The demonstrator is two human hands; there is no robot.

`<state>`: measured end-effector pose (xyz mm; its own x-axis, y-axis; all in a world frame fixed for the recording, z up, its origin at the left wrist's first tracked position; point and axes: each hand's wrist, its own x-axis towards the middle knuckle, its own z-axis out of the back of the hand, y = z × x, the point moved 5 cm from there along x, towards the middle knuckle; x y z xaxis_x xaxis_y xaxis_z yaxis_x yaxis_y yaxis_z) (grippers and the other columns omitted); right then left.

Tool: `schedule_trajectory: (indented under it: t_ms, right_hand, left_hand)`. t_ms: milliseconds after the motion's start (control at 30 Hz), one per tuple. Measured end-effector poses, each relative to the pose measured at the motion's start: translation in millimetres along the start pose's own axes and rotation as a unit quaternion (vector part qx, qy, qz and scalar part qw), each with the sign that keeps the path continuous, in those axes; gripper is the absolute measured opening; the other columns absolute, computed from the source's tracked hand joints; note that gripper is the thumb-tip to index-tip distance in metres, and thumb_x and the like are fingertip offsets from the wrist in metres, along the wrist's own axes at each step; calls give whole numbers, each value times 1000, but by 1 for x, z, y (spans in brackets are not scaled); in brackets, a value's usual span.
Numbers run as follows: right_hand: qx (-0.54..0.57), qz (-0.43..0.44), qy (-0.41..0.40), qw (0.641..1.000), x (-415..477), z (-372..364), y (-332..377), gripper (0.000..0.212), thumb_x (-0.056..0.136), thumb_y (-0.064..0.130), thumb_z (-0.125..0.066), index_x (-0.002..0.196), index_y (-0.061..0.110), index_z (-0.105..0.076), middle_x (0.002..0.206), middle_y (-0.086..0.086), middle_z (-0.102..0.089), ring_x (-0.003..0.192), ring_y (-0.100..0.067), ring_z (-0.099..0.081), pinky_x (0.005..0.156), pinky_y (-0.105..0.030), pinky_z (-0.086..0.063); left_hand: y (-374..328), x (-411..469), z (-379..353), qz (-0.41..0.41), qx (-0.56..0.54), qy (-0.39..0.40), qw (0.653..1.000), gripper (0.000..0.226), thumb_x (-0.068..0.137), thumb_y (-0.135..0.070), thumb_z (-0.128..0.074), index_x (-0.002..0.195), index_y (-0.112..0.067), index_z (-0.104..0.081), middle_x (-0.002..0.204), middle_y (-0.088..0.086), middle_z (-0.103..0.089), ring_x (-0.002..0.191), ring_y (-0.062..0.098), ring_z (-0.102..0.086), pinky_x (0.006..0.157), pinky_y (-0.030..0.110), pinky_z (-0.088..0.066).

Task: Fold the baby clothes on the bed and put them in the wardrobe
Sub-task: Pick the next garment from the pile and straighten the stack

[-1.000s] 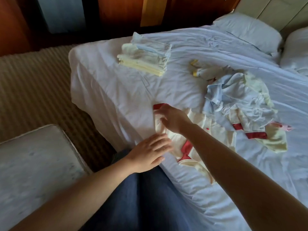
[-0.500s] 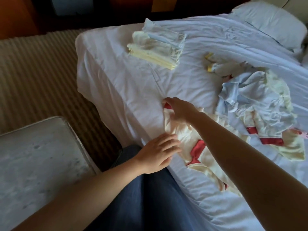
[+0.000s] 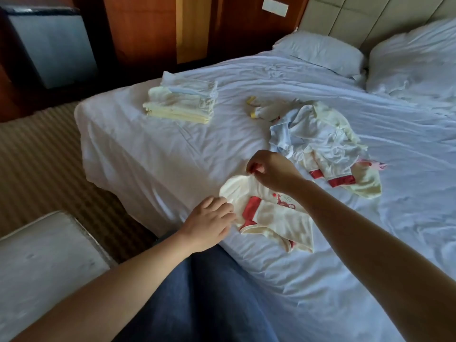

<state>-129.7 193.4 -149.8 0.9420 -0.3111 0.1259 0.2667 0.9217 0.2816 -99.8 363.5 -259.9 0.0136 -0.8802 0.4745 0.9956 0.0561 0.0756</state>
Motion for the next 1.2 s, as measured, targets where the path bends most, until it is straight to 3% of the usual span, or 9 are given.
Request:
schedule_trajectory:
  t_ms: [100,200,300,400,533,700,800,967,1200]
  right_hand:
    - [12,-29,-39,999,-39,11,-21,19,80,5,-61,84,22,-71,95,7,-67,88,-12,-63,74,-32,-53]
    - [28,-63,-60,996,-80,7,-45,18,78,9,-66,81,26,-68,91,12,-64,85,-10,-63,71,-30,-52]
    - [26,-88,-74,993,-115,-7,-65,17,78,9,-66,81,26,-68,97,12,-65,86,-11,-63,70,-32,-53]
    - [40,-114,-63,991,-144,-21,-78,19,77,8,-65,85,24,-69,106,12,-66,94,-11,-63,74,-29,-53]
    - [26,-180,-21,983,-169,-35,-90,15,79,24,-63,92,29,-68,109,15,-66,96,-11,-63,69,-21,-40]
    - [-2,-125,-73,990,-183,-38,-84,45,81,40,-54,125,30,-61,139,15,-54,135,-8,-41,106,-26,-35]
    - [10,-103,30,994,-191,-58,-81,62,87,42,-61,145,37,-40,154,21,-28,142,3,-21,109,-21,-28]
    - [97,-145,26,984,-196,-67,-92,67,77,26,-70,138,41,-48,147,29,-32,138,7,-28,106,-20,-39]
    - [-25,-178,-14,984,-194,-57,-87,46,90,15,-54,129,37,-60,135,14,-58,118,-15,-59,87,-28,-48]
  left_hand:
    - [-6,12,16,28,-25,-82,996,20,78,-16,-61,97,-17,-61,102,-1,-59,95,22,-56,88,33,-39]
    - [-5,30,22,145,-102,-105,979,51,68,-16,-74,113,-12,-51,112,8,-57,105,27,-55,92,36,-43]
    - [-12,47,10,177,-174,13,969,79,70,-19,-78,138,-7,-40,130,12,-53,114,29,-57,93,37,-48]
    - [-26,55,-7,138,-183,136,964,78,83,-31,-68,149,-16,-29,146,5,-40,133,23,-44,102,31,-41]
    - [-38,52,-28,57,-100,289,950,70,101,-46,-39,157,-19,-7,164,0,3,151,15,5,116,23,3]
    - [-35,48,-35,51,-54,332,940,80,95,-64,-24,156,-21,5,163,3,13,149,15,13,113,24,12]
    - [-30,45,-37,57,-65,340,936,81,97,-60,-32,155,-23,9,162,2,17,149,13,15,118,28,8]
    - [-18,43,-25,65,-128,318,937,79,88,-44,-49,155,-36,-10,161,-15,2,145,-2,-1,115,23,-19]
    - [1,38,-11,98,-155,233,955,43,95,-22,-53,137,-33,-56,146,-16,-47,132,5,-46,106,23,-39]
